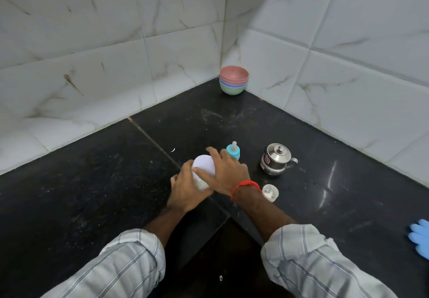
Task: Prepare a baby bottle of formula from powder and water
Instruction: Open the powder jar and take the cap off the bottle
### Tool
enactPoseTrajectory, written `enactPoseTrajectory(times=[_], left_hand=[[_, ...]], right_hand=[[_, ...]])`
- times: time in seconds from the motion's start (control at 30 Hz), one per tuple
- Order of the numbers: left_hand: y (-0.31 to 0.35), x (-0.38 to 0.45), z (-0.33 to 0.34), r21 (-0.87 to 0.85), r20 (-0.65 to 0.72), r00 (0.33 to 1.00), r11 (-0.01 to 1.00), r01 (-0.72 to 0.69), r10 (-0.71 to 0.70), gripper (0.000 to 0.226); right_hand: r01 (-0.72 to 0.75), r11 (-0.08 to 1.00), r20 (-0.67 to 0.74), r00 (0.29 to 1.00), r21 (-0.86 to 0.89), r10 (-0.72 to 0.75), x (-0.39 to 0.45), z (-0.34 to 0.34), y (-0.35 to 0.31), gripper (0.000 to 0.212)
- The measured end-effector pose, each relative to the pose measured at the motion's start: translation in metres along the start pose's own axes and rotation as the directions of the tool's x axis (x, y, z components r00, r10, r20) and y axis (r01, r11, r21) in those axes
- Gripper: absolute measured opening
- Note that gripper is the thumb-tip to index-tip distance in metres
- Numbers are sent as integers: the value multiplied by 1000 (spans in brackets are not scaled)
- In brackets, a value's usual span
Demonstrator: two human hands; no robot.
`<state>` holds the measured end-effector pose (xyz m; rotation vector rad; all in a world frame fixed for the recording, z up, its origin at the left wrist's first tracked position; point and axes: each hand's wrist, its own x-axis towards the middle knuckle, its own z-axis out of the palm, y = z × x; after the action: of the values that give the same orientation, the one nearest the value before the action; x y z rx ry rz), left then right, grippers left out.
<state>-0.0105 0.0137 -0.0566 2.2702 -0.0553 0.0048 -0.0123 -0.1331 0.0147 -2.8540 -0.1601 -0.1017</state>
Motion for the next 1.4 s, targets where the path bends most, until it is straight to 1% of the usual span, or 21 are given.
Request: enactPoseTrajectory(times=[0.07,0.2,0.33,0.4,0.57,0.63,0.77,0.83,0.87,0.9,0.93,0.97,1.03,1.07,1.1,1.17,1.23,1.27,1.3,1.37,1.4], left_hand=[[1,-8,-4,-79,-16,1000,997,-22,21,106],[7,-15,-18,-104,16,998,993,-62,64,104],[15,-18,-32,-80,65,991,991,-111,116,89],[18,-18,-33,-97,55,990,987,-125,131,82],[22,-17,-35,-152,74,984,977,-151,163,80],[18,-15,-39,-194,141,973,969,-154,183,77],[15,-11,-48,-188,309,925,968,-167,219,83],[17,-10,-52,-172,305,926,969,-176,222,87],[18,-9,-54,-152,275,937,972,-177,214,89],[18,-8,-55,-128,238,951,977,-169,196,90],[19,-7,-57,-102,203,963,982,-161,179,92],[20,-5,-57,-74,175,970,984,-160,170,93],[23,-2,-58,-10,150,975,986,-166,166,96],[26,-2,-58,9,153,975,986,-166,163,96],[27,-2,-58,18,161,974,986,-166,161,97],[26,-5,-58,27,181,971,986,-162,155,98],[20,-8,-57,40,173,975,988,-152,143,101],[18,-9,-57,51,167,976,988,-149,138,103],[17,-10,-57,61,168,976,986,-152,140,103],[19,-10,-57,76,186,972,984,-162,146,103],[20,-10,-57,83,196,970,983,-162,144,103]], right_hand=[[28,995,-37,999,-98,-31,2,7,-5,74],[61,990,-126,989,-129,-78,3,8,-9,74],[143,987,-8,990,77,-142,10,-4,-5,56],[170,975,5,985,143,-173,12,-7,-3,49],[256,946,-39,967,200,-254,14,-9,4,63],[330,923,4,941,197,-337,15,-12,9,62],[393,874,166,878,286,-449,17,-24,14,57],[394,860,257,838,325,-481,23,-32,16,54],[366,854,308,819,370,-484,26,-37,16,61],[321,852,360,802,413,-477,29,-40,14,70],[272,868,382,814,416,-438,29,-44,10,72],[217,901,378,852,375,-362,30,-46,6,68],[125,986,316,936,113,-155,31,-49,-3,72],[82,997,319,944,2,-79,31,-52,-7,76],[67,997,353,934,-30,-52,32,-52,-9,74],[70,993,464,879,98,-108,34,-54,-6,61],[83,964,545,811,253,-213,37,-56,1,73],[72,954,541,810,291,-226,35,-55,5,79],[58,955,509,836,290,-205,33,-51,6,80],[21,971,443,887,236,-127,31,-44,6,79],[13,973,438,892,230,-115,30,-43,6,76]])
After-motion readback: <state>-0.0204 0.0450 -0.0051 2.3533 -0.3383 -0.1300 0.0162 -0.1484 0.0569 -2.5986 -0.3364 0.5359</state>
